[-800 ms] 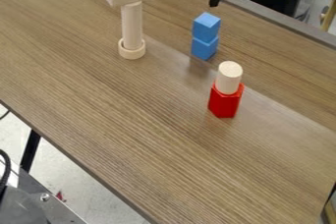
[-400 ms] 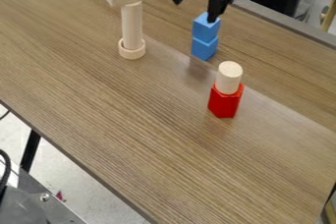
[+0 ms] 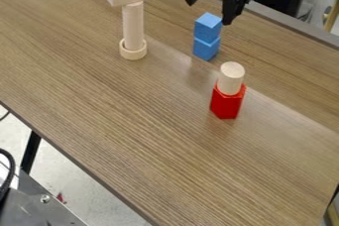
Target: Déplace le bloc blache a retire au bloc blanche
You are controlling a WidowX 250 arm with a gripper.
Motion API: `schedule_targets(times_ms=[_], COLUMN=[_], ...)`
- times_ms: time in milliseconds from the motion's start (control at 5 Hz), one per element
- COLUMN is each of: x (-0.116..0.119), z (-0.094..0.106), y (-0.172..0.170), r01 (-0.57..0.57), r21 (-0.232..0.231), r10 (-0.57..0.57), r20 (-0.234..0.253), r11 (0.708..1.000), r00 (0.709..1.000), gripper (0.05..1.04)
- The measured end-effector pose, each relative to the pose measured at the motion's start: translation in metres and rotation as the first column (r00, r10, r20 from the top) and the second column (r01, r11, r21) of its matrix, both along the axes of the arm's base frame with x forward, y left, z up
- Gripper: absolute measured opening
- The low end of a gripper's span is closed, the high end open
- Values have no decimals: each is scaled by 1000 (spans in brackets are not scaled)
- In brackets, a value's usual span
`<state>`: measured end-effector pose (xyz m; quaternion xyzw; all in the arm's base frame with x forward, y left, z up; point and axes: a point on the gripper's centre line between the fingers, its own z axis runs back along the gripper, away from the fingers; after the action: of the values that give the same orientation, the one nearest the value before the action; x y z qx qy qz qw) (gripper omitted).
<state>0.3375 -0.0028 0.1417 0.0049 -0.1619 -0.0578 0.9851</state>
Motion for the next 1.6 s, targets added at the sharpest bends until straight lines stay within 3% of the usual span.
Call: schedule_targets(times_ms=[400,600,800,1200,1600], x=[-24,-32,-32,-19,-11], z=[0,-11,-23,-49,-53], y=[-34,-49,-59,-63,-60], r01=[143,199,235,249,247], r21=[-47,-57,-47,16,64], r10=[-146,-206,-239,-241,-235], r20=[-81,-159,-197,-200,-148], r11=[989,978,971,968,967], r00=[986,966,951,950,961], gripper=[1000,1000,1000,1000,1000])
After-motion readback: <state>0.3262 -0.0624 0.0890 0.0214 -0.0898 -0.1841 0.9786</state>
